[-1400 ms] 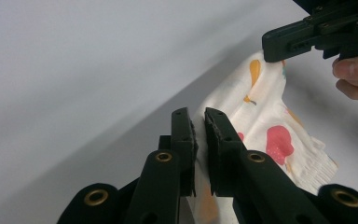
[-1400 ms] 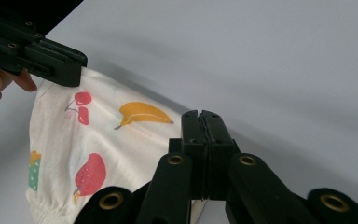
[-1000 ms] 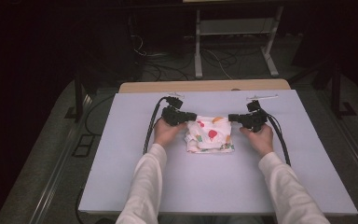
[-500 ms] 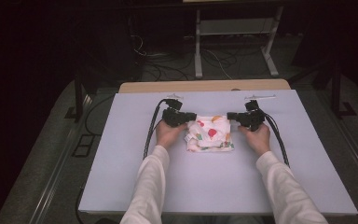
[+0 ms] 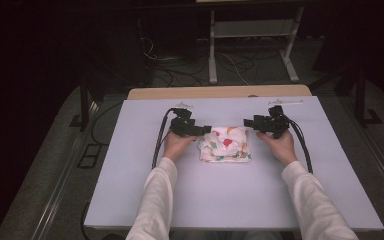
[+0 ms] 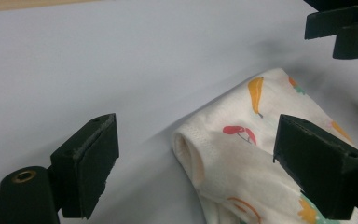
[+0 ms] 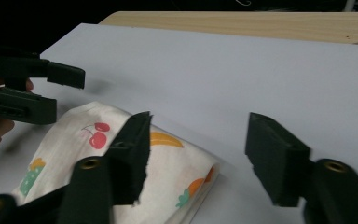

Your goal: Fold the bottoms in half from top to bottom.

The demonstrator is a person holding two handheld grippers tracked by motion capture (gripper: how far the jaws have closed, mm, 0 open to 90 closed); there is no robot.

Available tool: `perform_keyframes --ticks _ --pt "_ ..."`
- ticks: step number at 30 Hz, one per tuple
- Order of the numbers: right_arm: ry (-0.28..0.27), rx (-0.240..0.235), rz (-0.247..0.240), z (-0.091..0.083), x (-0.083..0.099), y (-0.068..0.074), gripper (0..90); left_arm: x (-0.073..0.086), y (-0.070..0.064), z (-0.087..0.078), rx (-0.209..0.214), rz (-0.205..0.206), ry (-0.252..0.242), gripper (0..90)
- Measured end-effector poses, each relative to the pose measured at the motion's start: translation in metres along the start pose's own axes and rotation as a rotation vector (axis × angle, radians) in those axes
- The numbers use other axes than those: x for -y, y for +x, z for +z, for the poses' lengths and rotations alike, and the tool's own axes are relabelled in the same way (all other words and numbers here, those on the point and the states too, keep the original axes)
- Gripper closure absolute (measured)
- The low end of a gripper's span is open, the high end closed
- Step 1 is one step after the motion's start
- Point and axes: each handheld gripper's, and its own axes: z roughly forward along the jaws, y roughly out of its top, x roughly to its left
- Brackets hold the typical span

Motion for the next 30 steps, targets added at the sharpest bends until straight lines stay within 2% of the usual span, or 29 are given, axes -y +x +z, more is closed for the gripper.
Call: perform_keyframes --ticks 1,2,3,7,9,11,13,16,23,30 --pt "0.005 -0.002 -0.005 -0.001 0.000 0.000 26.7 -0.001 0.000 -0.003 0.010 0.001 0.000 12.0" --pt "0.005 -0.002 -0.005 -0.001 0.000 0.000 26.7 -0.001 0.000 -0.003 0.010 0.001 0.000 10.4" --pt "0.016 -0.012 -0.019 -0.003 0.000 0.001 19.1 -0.002 0.000 -0.005 0.010 0.003 -0.001 7.9" --pt "0.018 -0.024 -0.031 -0.009 0.000 0.002 12.7 -0.004 -0.001 -0.012 0.017 -0.002 -0.004 0.0" --pt "0.019 -0.024 -0.032 -0.010 0.000 0.002 10.7 -0.005 -0.001 -0.017 0.016 0.004 -0.009 0.0" --pt "0.025 -0.021 -0.025 -0.015 0.000 0.002 2.6 -0.005 -0.002 -0.024 0.009 0.014 -0.016 0.0" --pt "0.027 -0.019 -0.022 -0.019 -0.001 0.003 0.4 -0.006 -0.003 -0.028 -0.003 0.022 -0.021 0.0" --pt "0.032 -0.016 -0.022 -0.023 -0.001 0.003 0.0 -0.005 -0.006 -0.036 -0.015 0.034 -0.050 0.0" --pt "0.029 -0.011 0.003 -0.041 0.009 0.001 0.0 0.001 -0.015 -0.056 -0.036 0.069 -0.051 0.0" --pt "0.030 -0.012 0.001 -0.051 0.018 0.002 0.0 0.007 -0.012 -0.067 -0.050 0.060 -0.064 0.0"
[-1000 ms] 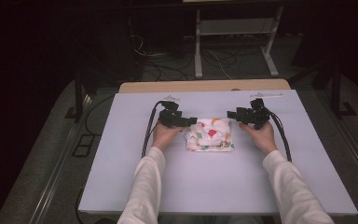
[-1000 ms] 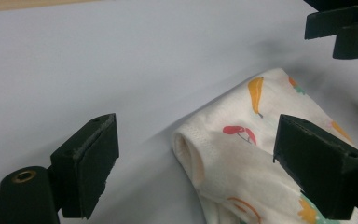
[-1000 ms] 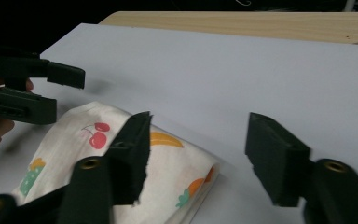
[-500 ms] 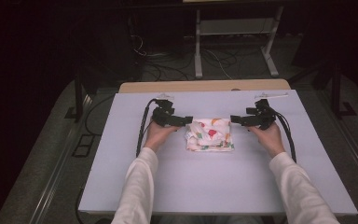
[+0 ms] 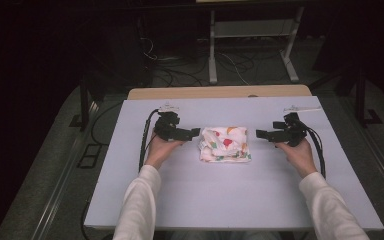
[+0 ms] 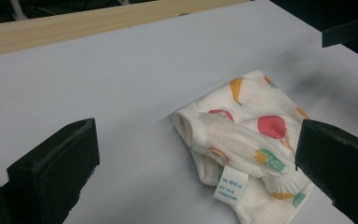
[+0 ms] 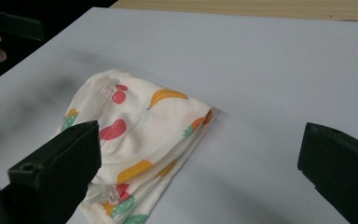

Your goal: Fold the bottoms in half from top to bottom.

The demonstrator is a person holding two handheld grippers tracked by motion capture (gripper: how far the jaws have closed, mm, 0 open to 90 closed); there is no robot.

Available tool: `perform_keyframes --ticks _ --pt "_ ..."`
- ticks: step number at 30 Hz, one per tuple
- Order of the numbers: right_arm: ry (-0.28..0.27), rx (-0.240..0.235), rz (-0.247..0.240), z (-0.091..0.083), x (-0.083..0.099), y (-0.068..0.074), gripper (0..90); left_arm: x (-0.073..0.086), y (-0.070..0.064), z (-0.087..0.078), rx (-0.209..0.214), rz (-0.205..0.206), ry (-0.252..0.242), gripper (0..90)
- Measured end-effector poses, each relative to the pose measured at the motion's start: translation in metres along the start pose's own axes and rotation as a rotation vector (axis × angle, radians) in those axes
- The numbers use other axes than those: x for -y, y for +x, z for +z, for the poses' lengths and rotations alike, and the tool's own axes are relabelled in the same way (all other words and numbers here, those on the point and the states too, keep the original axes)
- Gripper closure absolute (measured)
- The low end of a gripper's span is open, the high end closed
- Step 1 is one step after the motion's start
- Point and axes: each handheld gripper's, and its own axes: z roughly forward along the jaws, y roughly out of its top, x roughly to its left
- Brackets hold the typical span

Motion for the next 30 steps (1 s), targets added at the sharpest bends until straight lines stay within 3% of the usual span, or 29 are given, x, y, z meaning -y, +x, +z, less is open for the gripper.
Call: perform_keyframes --ticks 14,30 --pt "0.002 -0.011 -0.006 -0.016 0.016 0.007 0.0 0.010 -0.005 -0.019 -0.004 0.021 -0.022 0.0" --pt "-0.007 0.028 -0.010 -0.044 0.030 0.012 0.0 0.032 -0.006 -0.045 0.006 0.031 -0.042 0.0"
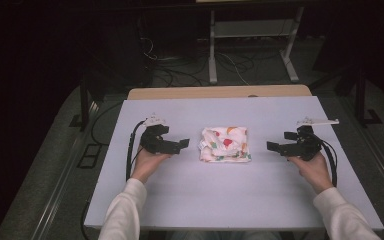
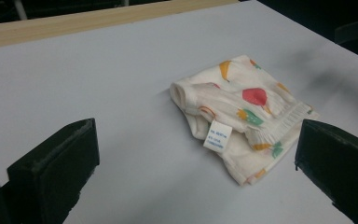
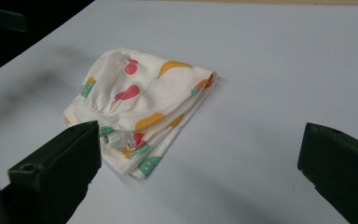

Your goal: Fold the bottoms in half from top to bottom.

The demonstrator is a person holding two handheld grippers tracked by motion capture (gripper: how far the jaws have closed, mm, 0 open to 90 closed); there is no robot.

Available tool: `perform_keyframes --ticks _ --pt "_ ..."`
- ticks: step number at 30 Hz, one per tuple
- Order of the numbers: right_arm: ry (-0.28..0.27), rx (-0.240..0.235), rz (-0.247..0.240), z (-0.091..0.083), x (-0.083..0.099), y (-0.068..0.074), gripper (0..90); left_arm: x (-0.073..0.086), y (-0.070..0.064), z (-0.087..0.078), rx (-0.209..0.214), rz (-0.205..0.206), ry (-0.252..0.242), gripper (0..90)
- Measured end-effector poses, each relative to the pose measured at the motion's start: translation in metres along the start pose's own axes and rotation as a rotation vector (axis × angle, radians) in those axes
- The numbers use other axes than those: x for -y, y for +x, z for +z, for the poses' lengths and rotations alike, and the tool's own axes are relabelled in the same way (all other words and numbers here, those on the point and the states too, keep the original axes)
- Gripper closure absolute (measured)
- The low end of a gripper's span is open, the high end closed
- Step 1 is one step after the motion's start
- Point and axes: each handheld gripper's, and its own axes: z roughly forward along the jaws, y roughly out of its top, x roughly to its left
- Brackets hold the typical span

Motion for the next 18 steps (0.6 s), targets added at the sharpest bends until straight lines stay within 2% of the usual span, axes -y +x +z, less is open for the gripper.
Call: perform_keyframes --ticks 8,18 --pt "-0.004 -0.014 -0.014 -0.011 0.009 0.007 0.0 0.006 -0.006 -0.015 0.007 0.019 -0.023 0.0" --pt "-0.020 -0.039 -0.053 -0.023 0.021 0.025 0.0 0.022 -0.015 -0.029 0.012 0.039 -0.038 0.0"
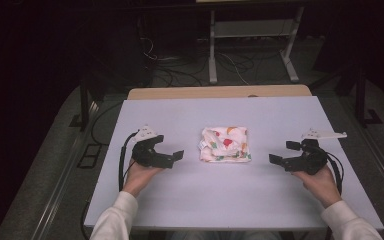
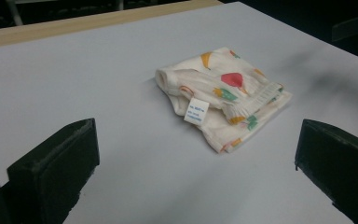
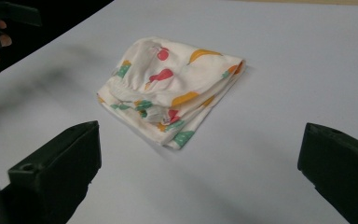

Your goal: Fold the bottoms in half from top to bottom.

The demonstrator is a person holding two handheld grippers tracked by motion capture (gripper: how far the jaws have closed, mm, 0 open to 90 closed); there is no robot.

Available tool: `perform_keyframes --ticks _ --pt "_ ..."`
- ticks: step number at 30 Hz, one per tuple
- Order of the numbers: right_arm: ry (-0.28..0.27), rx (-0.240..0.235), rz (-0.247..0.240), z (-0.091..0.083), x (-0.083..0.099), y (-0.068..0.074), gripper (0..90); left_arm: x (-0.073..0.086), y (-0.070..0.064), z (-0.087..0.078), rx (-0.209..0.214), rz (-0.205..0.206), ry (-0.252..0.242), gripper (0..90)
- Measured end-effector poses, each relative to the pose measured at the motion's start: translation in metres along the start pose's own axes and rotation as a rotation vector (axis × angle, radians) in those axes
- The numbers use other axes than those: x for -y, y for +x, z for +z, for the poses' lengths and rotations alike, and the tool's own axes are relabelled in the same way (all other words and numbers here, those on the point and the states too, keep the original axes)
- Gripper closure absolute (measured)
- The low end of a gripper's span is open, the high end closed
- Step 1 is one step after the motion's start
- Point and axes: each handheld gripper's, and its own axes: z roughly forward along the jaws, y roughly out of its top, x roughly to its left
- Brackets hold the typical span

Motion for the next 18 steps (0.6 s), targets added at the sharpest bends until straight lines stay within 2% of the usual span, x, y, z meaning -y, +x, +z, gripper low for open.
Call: perform_keyframes --ticks 4,9,13,18 --pt "-0.016 -0.001 -0.017 -0.004 0.007 0.008 0.0 0.010 -0.008 -0.008 0.006 0.014 -0.009 0.0" --pt "-0.010 -0.002 -0.029 -0.007 0.017 0.016 0.0 0.023 -0.015 -0.015 0.017 0.024 -0.018 0.0" --pt "-0.016 0.010 -0.039 -0.008 0.024 0.020 0.0 0.031 -0.019 -0.018 0.026 0.019 -0.018 0.0" --pt "-0.004 0.013 -0.058 -0.012 0.034 0.028 0.0 0.037 -0.023 -0.024 0.031 0.035 -0.023 0.0"
